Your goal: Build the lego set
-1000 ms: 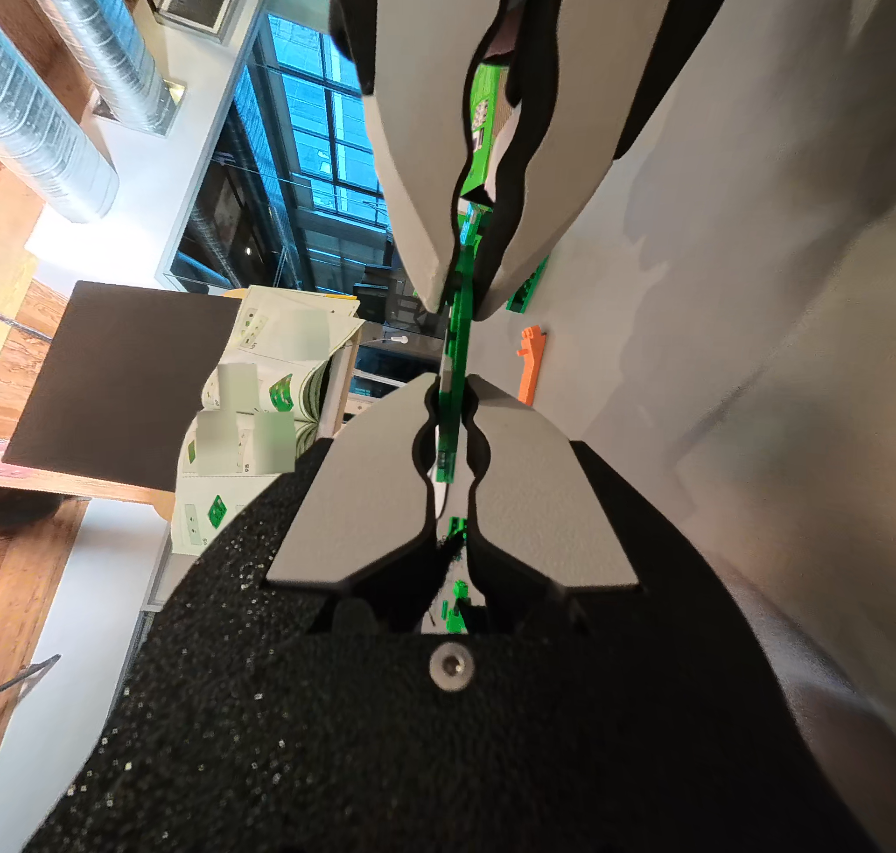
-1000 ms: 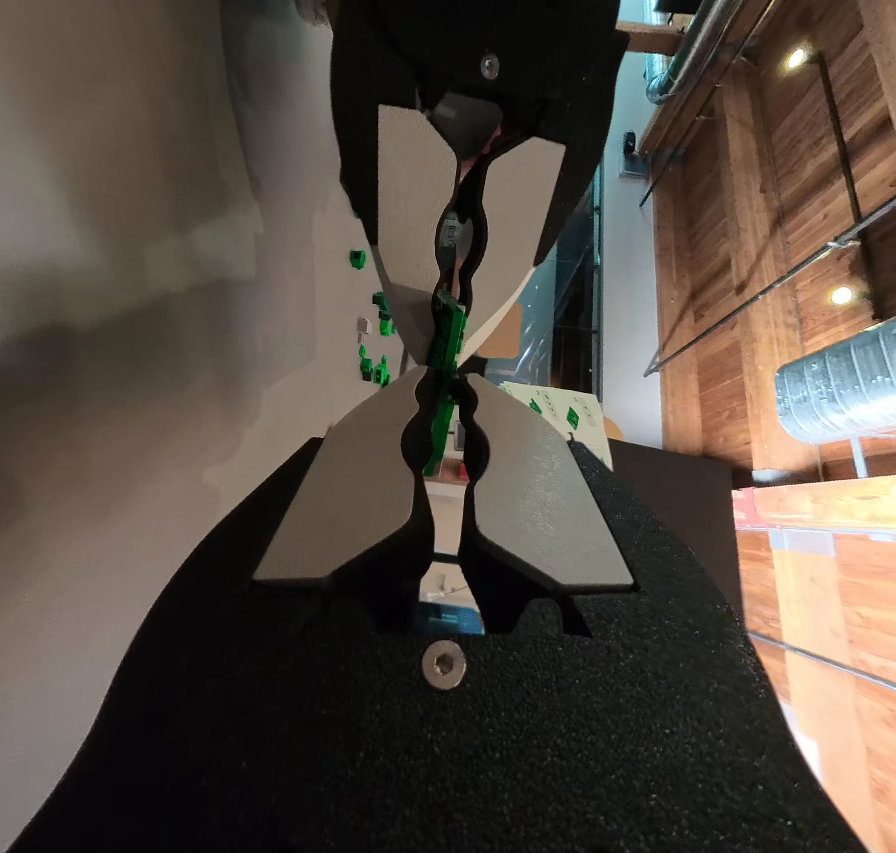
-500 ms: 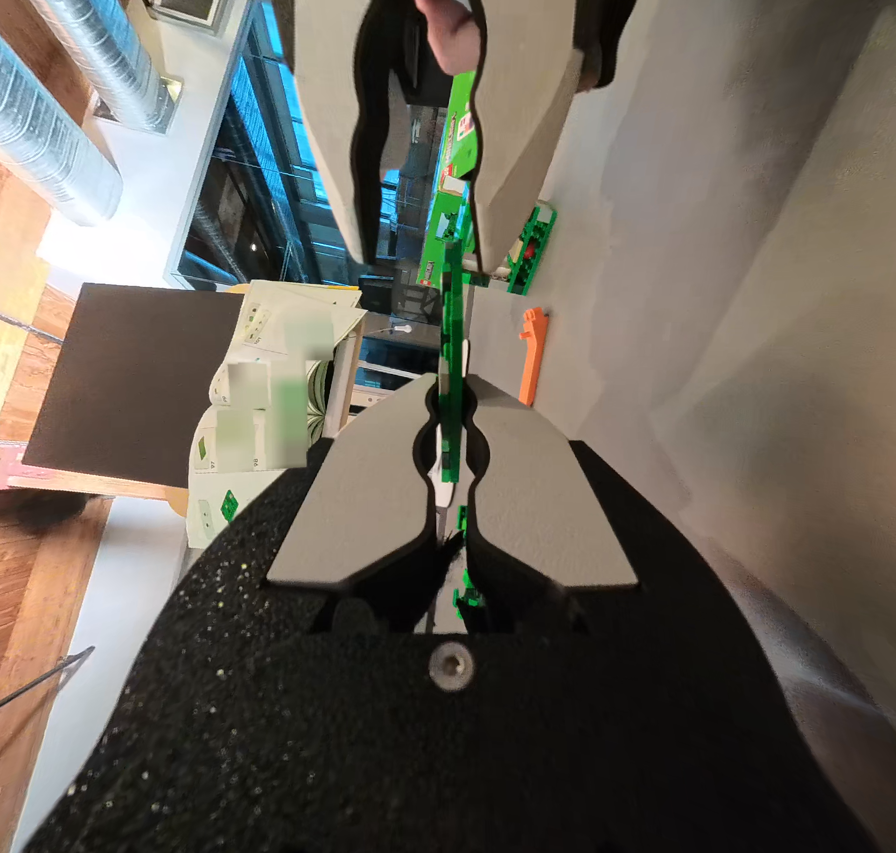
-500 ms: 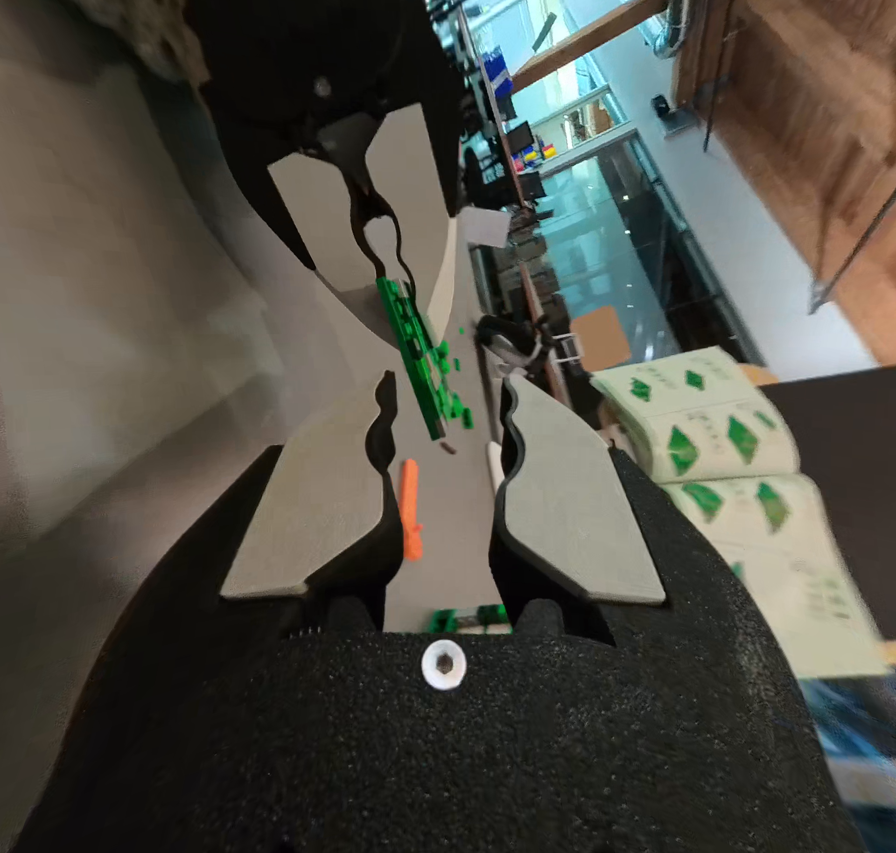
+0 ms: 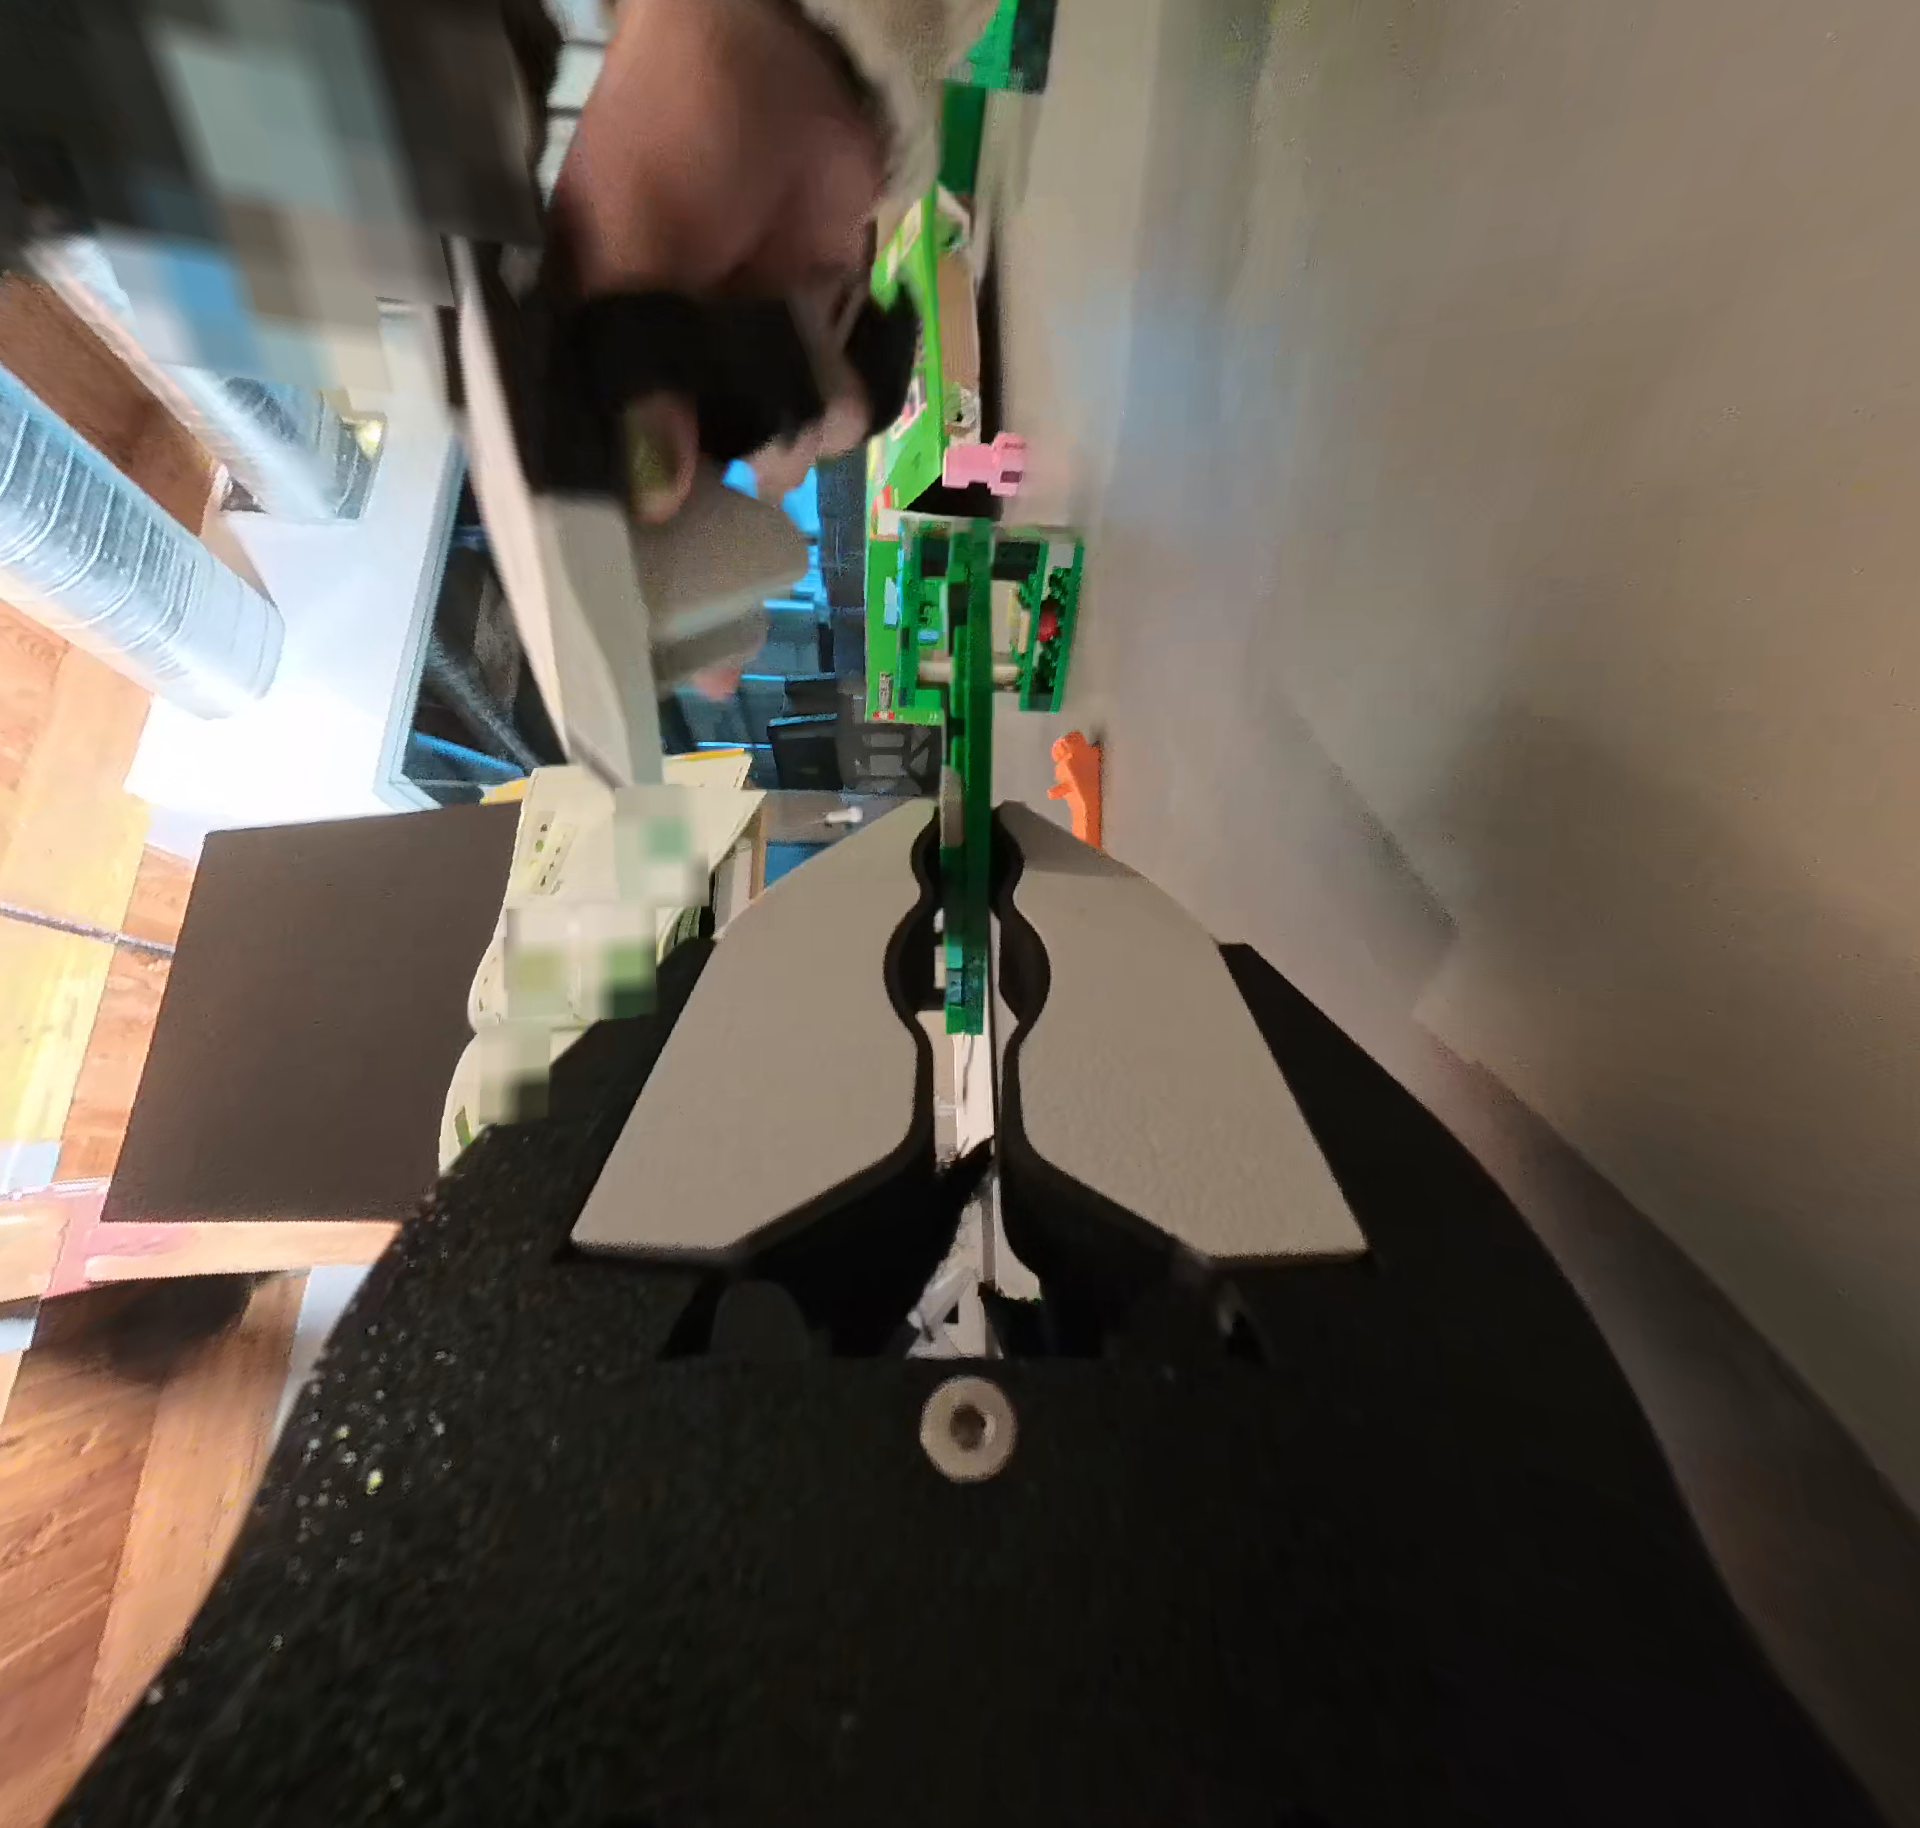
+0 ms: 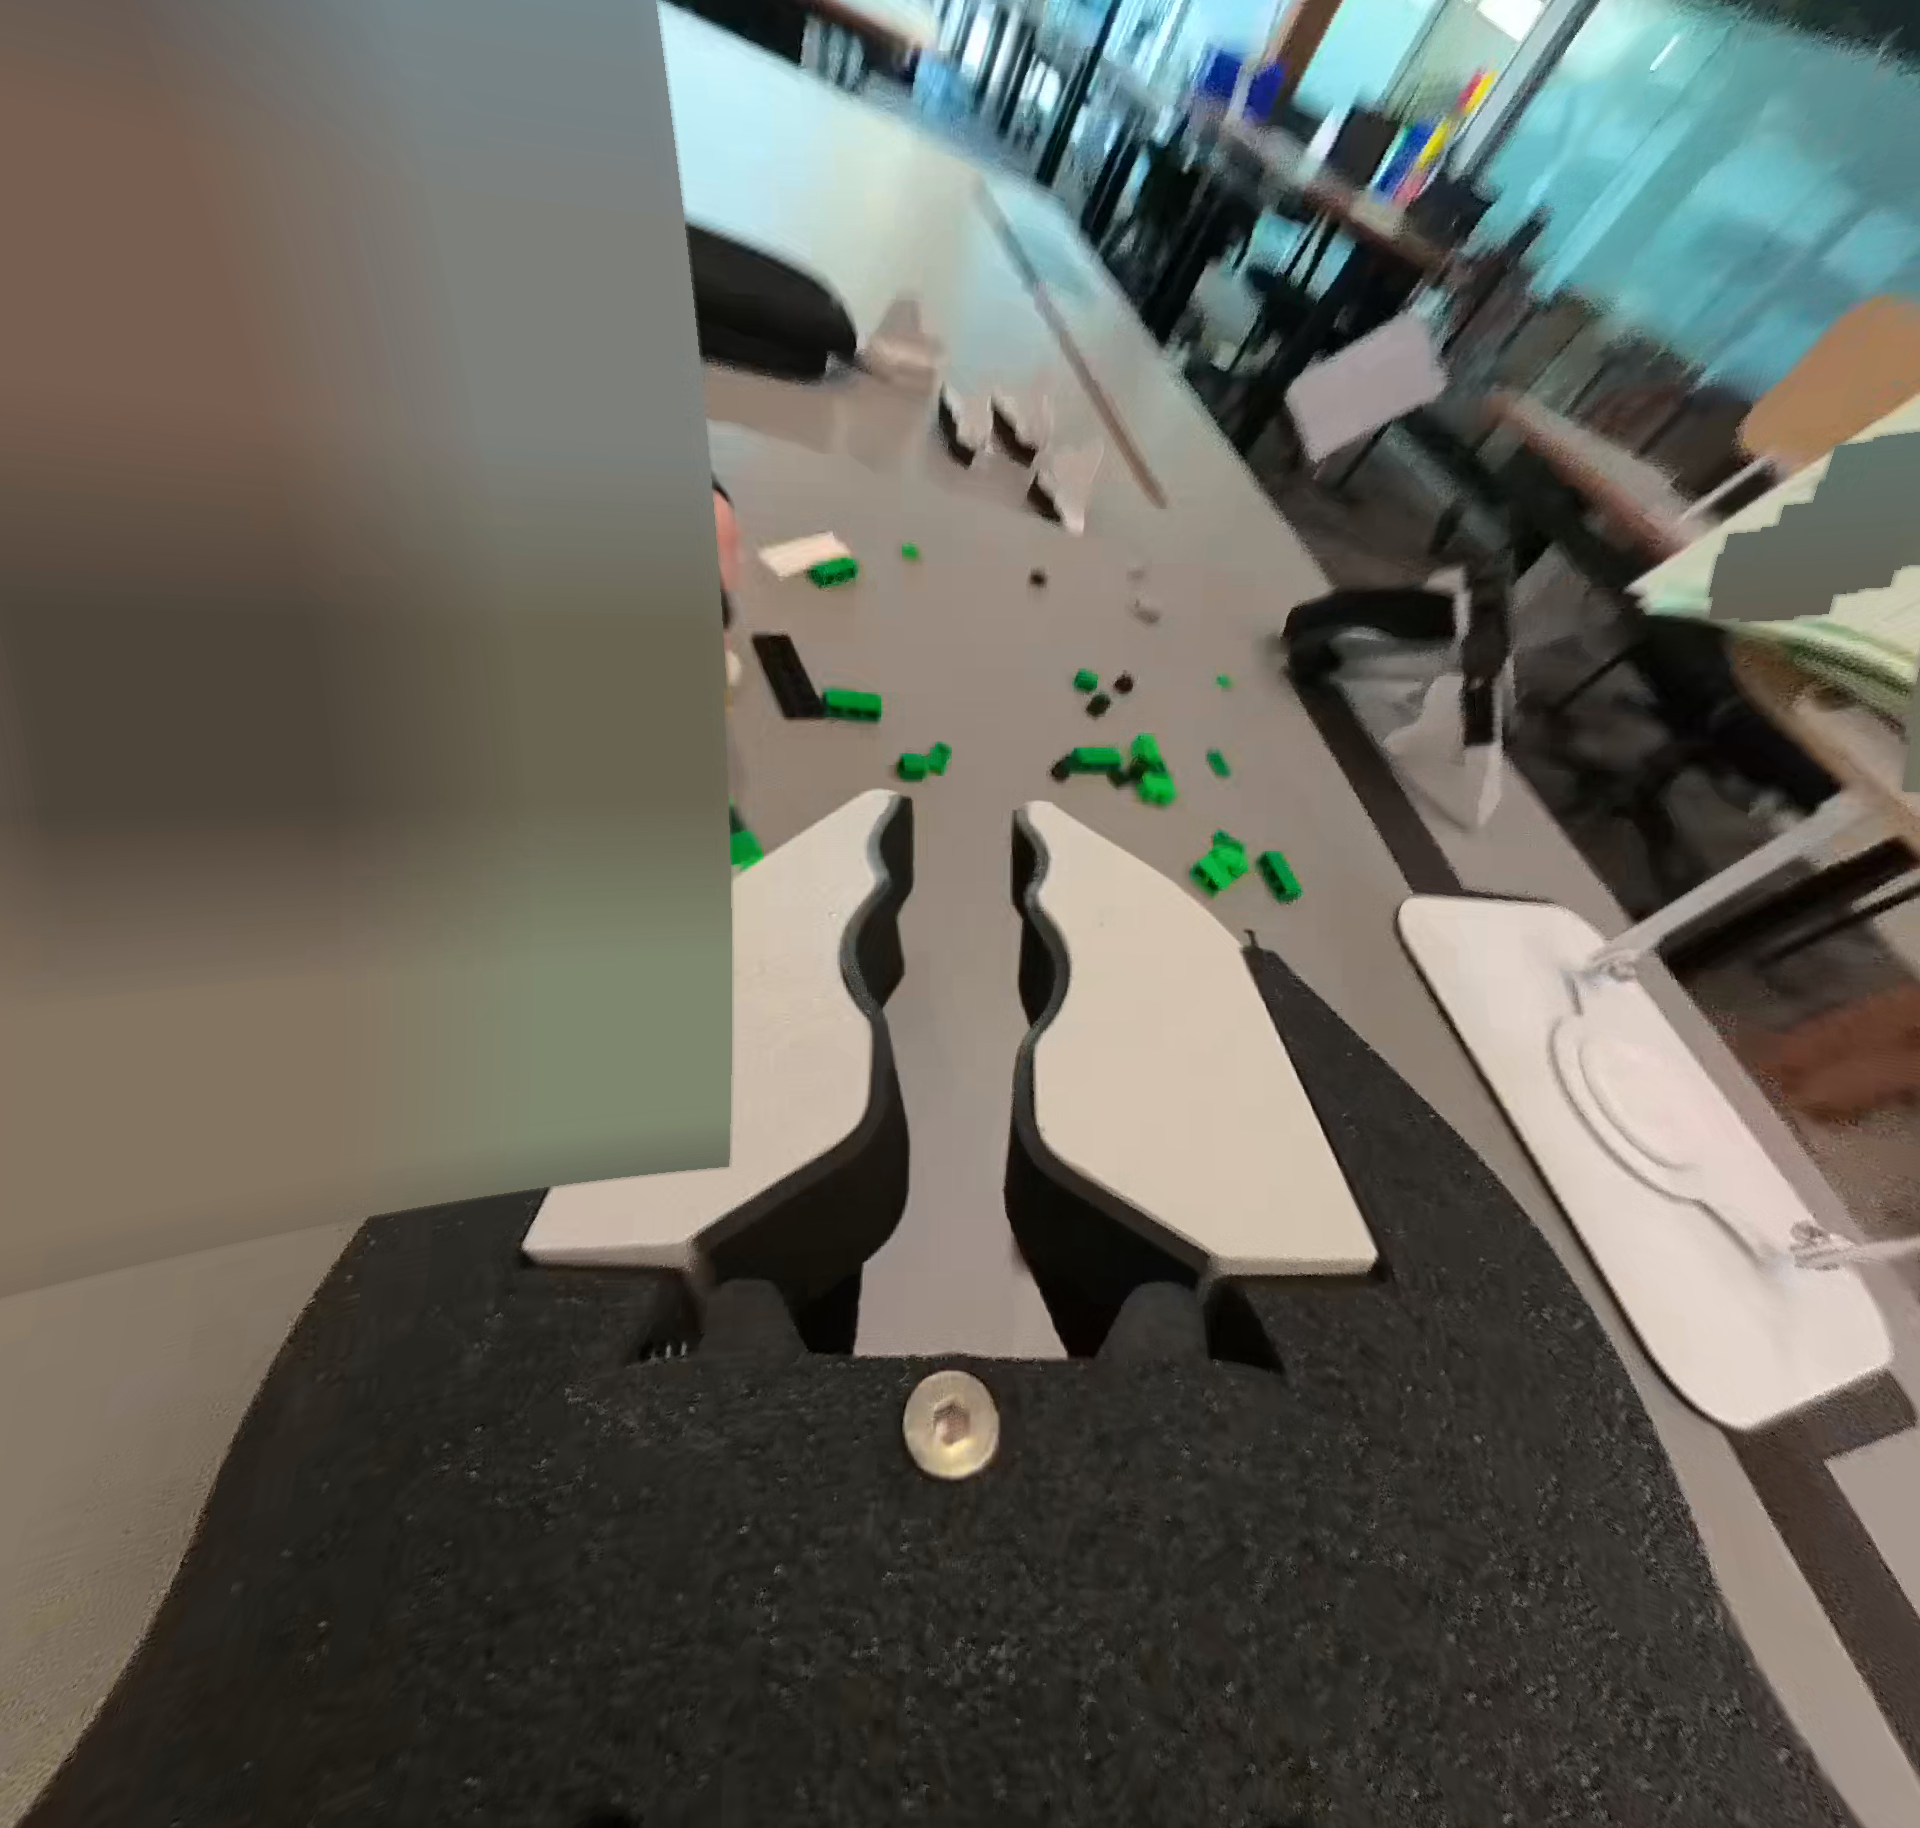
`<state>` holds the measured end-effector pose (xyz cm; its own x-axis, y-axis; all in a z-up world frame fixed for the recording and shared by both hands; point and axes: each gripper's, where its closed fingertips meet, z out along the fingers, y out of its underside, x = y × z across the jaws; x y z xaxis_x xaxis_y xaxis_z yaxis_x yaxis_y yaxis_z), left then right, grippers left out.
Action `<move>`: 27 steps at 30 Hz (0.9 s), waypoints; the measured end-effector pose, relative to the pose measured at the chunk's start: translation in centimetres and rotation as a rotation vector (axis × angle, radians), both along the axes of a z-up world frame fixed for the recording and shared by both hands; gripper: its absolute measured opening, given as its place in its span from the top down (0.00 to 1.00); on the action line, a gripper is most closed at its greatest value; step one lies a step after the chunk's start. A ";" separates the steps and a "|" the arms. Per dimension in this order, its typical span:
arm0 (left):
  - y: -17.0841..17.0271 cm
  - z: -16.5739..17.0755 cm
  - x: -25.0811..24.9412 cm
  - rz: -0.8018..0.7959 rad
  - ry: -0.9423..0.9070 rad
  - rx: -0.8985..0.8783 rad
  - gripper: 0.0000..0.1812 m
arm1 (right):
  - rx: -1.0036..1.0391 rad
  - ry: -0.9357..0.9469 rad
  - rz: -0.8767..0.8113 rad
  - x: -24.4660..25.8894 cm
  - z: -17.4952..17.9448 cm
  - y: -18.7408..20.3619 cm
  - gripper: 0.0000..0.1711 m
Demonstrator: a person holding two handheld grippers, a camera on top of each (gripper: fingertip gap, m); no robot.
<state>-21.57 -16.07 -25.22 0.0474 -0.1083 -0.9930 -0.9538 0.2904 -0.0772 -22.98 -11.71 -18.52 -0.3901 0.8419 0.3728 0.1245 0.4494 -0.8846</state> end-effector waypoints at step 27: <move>-0.1 -1.1 1.0 -0.032 0.024 -0.051 0.97 | 0.179 -0.846 0.067 -25.1 -11.1 8.6 0.94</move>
